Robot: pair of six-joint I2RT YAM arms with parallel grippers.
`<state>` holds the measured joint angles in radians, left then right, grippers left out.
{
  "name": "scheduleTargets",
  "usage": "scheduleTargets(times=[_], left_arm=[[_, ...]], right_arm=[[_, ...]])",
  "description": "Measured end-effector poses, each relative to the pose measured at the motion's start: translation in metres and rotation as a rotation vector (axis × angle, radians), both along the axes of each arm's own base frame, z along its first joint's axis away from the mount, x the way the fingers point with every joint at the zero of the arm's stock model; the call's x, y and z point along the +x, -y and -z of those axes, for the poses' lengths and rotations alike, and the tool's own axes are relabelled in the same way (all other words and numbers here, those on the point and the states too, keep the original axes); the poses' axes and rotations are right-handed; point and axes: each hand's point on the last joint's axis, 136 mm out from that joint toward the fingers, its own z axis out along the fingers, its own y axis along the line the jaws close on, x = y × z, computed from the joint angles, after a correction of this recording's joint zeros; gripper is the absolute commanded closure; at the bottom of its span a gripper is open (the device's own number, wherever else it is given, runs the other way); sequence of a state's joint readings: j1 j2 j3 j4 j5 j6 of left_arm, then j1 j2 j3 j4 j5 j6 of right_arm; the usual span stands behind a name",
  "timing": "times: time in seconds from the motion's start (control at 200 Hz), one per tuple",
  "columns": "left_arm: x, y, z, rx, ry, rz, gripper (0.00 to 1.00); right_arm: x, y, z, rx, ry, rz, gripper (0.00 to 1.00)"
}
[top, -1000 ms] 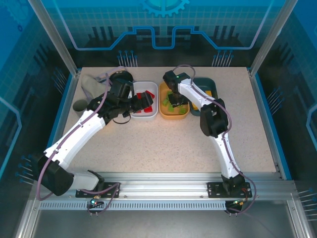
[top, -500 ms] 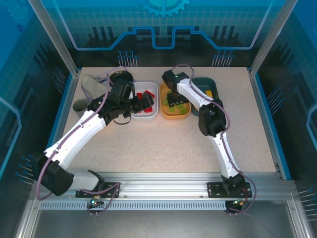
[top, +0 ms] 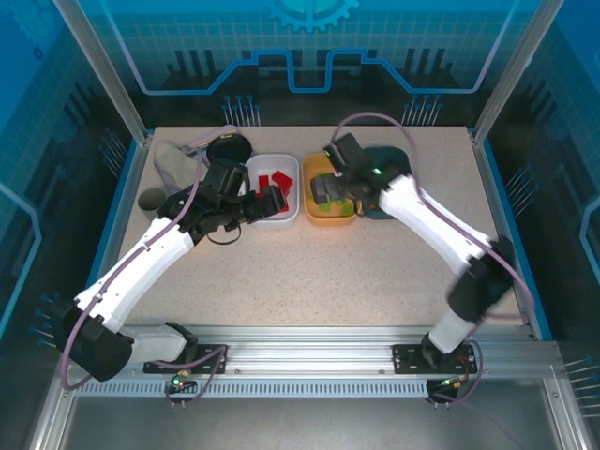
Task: Sort the legos into containers by color
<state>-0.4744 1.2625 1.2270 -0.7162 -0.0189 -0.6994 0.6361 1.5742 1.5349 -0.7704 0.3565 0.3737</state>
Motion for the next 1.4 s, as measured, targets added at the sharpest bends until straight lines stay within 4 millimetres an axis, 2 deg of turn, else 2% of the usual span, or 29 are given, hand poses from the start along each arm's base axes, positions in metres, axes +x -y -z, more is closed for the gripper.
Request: scheduleTargets(times=[0.085,0.15,0.195,0.335,0.52,0.635,0.71,0.805,0.92,1.165,1.295,1.4], left_arm=[[-0.009,-0.007,0.005,0.031,-0.001,0.011,0.01],[-0.019,-0.018,0.013,0.074,-0.004,0.004,0.01],[-0.026,-0.030,0.019,0.114,-0.009,-0.017,0.01],[-0.044,-0.079,0.037,0.289,0.022,-0.142,0.01],[-0.066,-0.138,0.078,0.579,0.126,-0.179,0.01],[-0.067,-0.157,0.099,0.686,0.194,-0.172,0.01],[-0.066,-0.166,0.114,0.722,0.223,-0.169,0.01],[-0.062,-0.173,0.130,0.748,0.239,-0.169,0.01],[-0.049,-0.179,0.138,0.746,0.257,-0.188,0.01],[-0.009,-0.187,0.154,0.704,0.280,-0.203,0.01],[0.010,-0.187,0.161,0.663,0.298,-0.193,0.01],[0.029,-0.186,0.158,0.623,0.337,-0.203,0.01]], right_arm=[[-0.028,0.018,-0.027,0.071,0.081,0.005,0.00],[-0.042,0.031,-0.031,0.089,0.101,0.021,0.00],[-0.050,0.039,-0.025,0.084,0.093,0.039,0.00],[-0.066,0.074,0.024,0.011,0.019,0.124,0.00],[-0.076,0.152,0.093,-0.020,0.048,0.296,0.00],[-0.082,0.170,0.124,-0.085,0.112,0.277,0.00],[-0.080,0.180,0.133,-0.113,0.114,0.279,0.00],[-0.066,0.189,0.126,-0.132,0.165,0.287,0.00],[-0.050,0.191,0.121,-0.144,0.223,0.268,0.00],[-0.035,0.208,0.156,-0.155,0.216,0.258,0.00],[-0.019,0.210,0.160,-0.126,0.244,0.247,0.00],[-0.008,0.214,0.159,-0.098,0.277,0.251,0.00]])
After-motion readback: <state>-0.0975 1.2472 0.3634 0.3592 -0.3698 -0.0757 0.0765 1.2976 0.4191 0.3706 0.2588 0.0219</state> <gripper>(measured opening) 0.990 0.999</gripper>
